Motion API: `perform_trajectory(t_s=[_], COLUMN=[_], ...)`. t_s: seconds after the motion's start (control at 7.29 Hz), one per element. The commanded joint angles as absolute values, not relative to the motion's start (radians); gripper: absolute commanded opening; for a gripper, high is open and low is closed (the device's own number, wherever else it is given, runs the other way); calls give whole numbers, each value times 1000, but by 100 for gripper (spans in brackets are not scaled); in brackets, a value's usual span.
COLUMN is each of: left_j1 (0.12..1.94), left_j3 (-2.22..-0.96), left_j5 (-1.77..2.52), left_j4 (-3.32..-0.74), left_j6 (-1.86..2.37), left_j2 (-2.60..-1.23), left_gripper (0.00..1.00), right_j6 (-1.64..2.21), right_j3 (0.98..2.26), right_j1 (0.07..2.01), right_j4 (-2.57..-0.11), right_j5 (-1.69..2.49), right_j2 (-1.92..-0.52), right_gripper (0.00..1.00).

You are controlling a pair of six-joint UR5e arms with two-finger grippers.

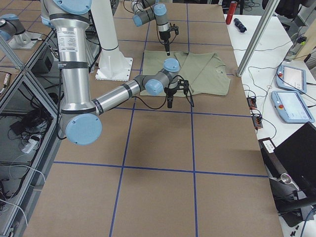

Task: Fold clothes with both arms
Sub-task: 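Move both grippers to the shirt's side edges near the folded sleeves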

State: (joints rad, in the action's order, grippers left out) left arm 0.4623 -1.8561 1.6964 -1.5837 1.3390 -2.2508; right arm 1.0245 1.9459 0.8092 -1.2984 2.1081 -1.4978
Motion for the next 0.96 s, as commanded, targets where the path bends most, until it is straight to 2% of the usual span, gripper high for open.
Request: perform_trajectory(t_s=[0.0, 0.27, 0.41, 0.82], left_j1=[466, 480, 486, 488], left_j3=[-1932, -2070, -2100, -2102], left_j5=[1697, 1697, 1697, 1697], left_j4=[-1572, -1572, -1571, -1571], left_j6=[1324, 1312, 1284, 1284], left_j2=[-2203, -2087, -2066, -2065], left_gripper=[99, 99, 99, 99], right_j6=[1121, 1104, 1104, 1052], right_j3=[1928, 1759, 1688, 1625], right_j1=[659, 640, 640, 640], right_j4=[-1307, -1435, -1436, -1431], right_j5=[2005, 1942, 1936, 1921], right_j2=[-1392, -1146, -1097, -1074], right_gripper=[100, 100, 100, 100])
